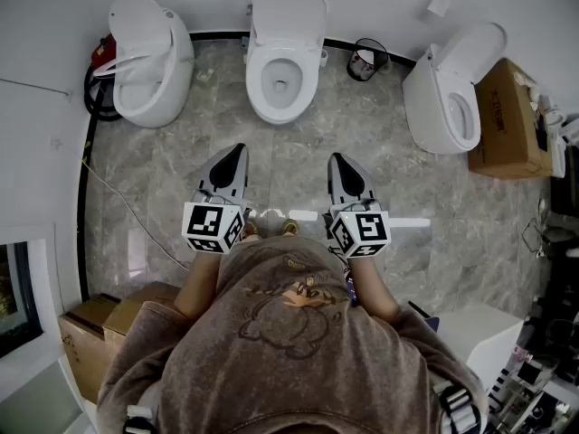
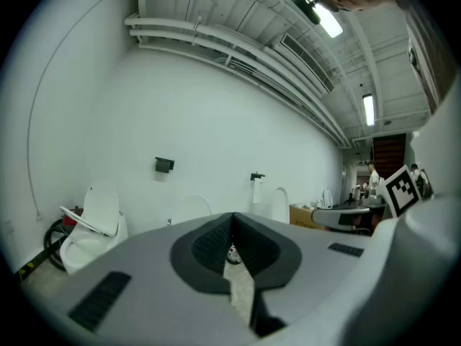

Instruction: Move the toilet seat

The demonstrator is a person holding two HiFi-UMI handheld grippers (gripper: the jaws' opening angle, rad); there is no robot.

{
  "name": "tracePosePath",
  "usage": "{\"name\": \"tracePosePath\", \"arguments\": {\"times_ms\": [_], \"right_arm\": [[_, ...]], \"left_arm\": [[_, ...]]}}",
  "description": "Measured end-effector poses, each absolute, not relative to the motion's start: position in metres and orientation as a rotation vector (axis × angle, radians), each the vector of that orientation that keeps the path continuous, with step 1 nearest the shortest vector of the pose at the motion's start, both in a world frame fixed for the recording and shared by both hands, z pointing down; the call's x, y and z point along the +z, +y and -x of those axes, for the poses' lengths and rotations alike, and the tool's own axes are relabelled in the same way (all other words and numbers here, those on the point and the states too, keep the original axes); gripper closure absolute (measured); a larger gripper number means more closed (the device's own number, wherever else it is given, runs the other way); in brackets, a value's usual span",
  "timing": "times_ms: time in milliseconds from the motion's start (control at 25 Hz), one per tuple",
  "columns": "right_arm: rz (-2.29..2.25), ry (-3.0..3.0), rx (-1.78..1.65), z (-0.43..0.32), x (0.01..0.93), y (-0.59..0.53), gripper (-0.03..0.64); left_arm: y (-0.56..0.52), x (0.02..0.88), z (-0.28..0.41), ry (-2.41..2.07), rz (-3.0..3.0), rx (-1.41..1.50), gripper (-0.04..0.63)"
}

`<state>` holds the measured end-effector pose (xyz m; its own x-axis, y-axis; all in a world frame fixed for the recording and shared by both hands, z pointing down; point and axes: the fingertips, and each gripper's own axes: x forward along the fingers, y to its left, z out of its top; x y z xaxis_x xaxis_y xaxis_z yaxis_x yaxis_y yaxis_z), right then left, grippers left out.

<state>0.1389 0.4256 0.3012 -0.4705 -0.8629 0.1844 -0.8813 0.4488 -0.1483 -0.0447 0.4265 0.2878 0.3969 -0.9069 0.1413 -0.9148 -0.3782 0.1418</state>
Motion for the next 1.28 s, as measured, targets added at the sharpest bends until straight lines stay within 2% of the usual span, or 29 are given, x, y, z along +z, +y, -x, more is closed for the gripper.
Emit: {"name": "tracePosePath", "arguments": {"times_ms": [560, 800, 1280], "right_arm": [[-1.447, -2.601, 0.416, -0.181, 0.327, 0.409, 0.618], [-1.367, -2.607, 0.459, -0.173, 0.345, 0.389, 0.618], [-1.400, -2.563, 0.475, -0.149, 0.361, 0.280, 0.618]], "left_arm": [[0.413, 0.305, 0.009, -1.721, -2.367, 0.049, 0.586], [0.391, 0.313, 0.009, -1.742, -2.336, 0.055, 0.586], [0.277, 0.324, 0.029, -1.663, -2.370, 0.077, 0.586]]}}
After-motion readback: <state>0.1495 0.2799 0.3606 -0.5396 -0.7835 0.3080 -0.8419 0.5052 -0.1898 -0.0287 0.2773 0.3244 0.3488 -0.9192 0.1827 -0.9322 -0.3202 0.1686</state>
